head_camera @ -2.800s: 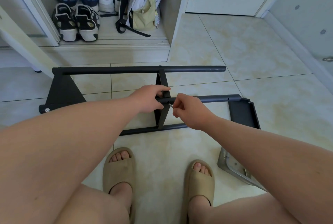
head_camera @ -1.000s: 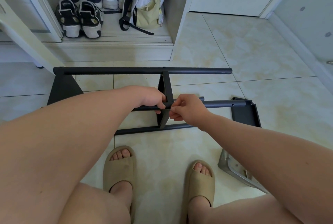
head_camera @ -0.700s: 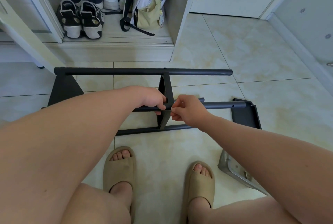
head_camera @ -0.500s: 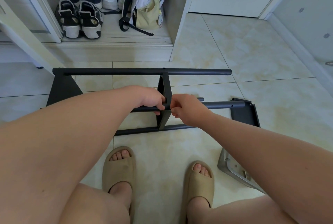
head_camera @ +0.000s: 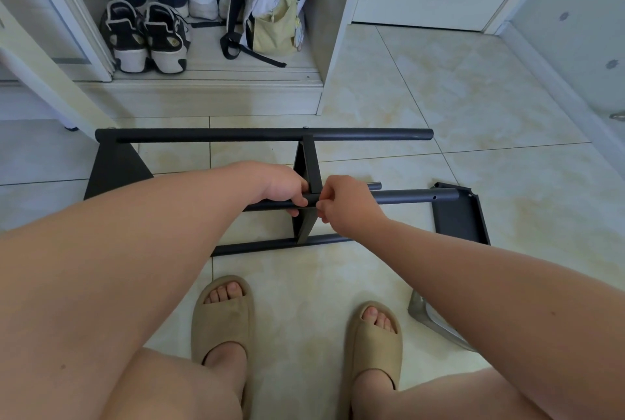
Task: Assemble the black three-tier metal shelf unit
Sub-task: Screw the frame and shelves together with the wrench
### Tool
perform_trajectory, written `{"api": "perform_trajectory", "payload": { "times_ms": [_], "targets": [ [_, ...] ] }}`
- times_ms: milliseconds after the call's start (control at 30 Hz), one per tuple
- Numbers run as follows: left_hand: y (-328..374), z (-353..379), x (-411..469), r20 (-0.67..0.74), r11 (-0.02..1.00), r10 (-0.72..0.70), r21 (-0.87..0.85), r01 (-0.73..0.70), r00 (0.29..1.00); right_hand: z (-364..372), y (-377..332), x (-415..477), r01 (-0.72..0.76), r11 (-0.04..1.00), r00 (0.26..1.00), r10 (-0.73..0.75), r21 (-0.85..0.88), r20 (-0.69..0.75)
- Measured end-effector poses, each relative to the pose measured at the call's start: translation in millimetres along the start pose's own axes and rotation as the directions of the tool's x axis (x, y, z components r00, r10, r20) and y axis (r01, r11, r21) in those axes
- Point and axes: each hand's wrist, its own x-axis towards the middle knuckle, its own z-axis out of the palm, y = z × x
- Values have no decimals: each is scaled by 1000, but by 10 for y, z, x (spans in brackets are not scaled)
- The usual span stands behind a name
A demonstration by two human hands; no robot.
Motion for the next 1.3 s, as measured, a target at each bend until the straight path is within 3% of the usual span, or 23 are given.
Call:
{"api": "perform_trajectory", "payload": {
  "times_ms": [300,533,600,667,767,867,967,1200,1300],
  "targets": [
    [-14,26,-51,-94,994,-18,-111,8,995,-8,-4,-69,131,883,988,-156,-450,-18],
    [132,221,-130,-355,976,-77,-216,-1,932,-125,59,-147,171,893,983,-180,-416,18],
    [181,275,-155,-446,987,-102,-157,35,889,-228,148,-227,165,911,984,-175,-378,6],
    [254,329,-202,-558,994,-67,34,104,827,-346,307,-317,140,924,988,-155,-357,-15],
    [459,446,-279,-646,958,190,286,4,739,-536,654,-468,75,929,995,-95,-362,-38],
    [727,628,-296,-579,883,418,440,-163,701,-737,1081,-637,-7,931,997,-20,-365,-70],
    [975,893,-210,-421,776,552,575,-258,720,-905,1557,-800,-121,938,991,94,-325,-98],
    [1367,1550,298,-48,642,547,665,-382,836,-983,2681,-973,-277,899,952,306,-340,33],
    [1397,1906,607,15,721,456,579,-380,890,-879,3116,-868,-325,876,924,374,-356,77]
  ]
}}
